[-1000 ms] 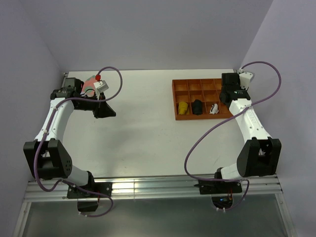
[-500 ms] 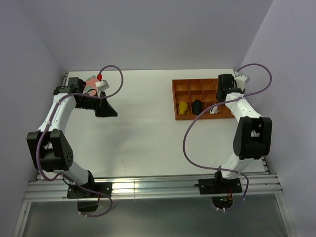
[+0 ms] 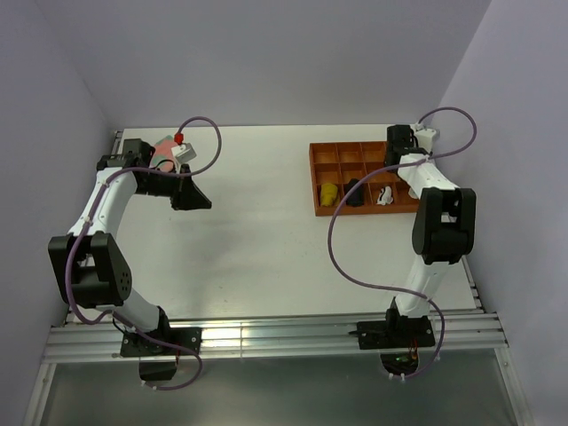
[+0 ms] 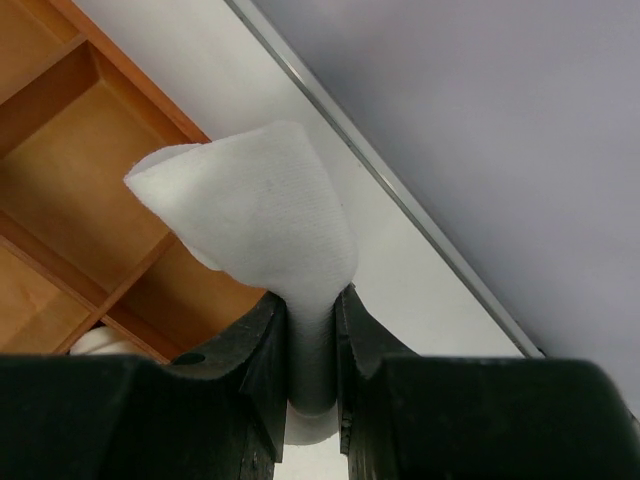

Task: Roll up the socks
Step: Place the sock in the storage box.

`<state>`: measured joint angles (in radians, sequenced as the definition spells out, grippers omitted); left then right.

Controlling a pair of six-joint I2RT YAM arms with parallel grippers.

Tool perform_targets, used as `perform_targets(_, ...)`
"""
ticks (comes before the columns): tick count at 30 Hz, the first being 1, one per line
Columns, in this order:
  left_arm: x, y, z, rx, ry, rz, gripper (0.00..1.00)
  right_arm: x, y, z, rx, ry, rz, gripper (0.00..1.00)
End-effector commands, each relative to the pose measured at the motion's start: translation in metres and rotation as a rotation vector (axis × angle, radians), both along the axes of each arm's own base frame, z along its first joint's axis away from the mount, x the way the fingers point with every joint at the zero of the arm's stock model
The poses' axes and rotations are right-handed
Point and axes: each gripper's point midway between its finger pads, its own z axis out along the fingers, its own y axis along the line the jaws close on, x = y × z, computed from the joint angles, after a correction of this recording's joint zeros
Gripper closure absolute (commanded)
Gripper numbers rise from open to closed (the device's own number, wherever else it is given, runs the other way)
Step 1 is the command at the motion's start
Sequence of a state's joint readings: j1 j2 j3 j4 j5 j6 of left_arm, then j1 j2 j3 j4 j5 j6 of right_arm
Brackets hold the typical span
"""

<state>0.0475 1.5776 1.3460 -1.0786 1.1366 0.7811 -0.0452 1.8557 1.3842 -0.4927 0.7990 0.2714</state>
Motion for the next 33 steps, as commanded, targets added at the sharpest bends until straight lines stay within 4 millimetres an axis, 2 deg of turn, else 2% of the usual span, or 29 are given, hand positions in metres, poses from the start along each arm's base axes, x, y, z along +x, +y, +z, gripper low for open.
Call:
perform_targets(1, 0.007, -0.003, 0.012, -0.035, -0.048, -0.012, 0.83, 0.011, -0.002, 0.009, -0.012, -0.036, -0.017, 1.00)
perform_targets(12, 0.007, -0.002, 0.010, -0.031, -0.048, -0.010, 0.84, 0.012, 0.000, -0.020, 0.004, 0.058, 0.016, 1.00)
perform_targets(20, 0.008, -0.002, 0.007, -0.031, -0.036, -0.009, 0.83, 0.018, 0.013, -0.046, 0.099, 0.139, 0.074, 1.00)
perform_targets(27, 0.009, -0.001, 0.009, -0.022, -0.042, -0.004, 0.84, 0.003, 0.023, -0.078, 0.272, 0.201, 0.092, 1.00)
perform_targets(33, 0.011, 0.000, 0.010, -0.005, -0.052, 0.006, 0.84, -0.008, 0.027, -0.085, 0.353, 0.239, 0.078, 1.00)
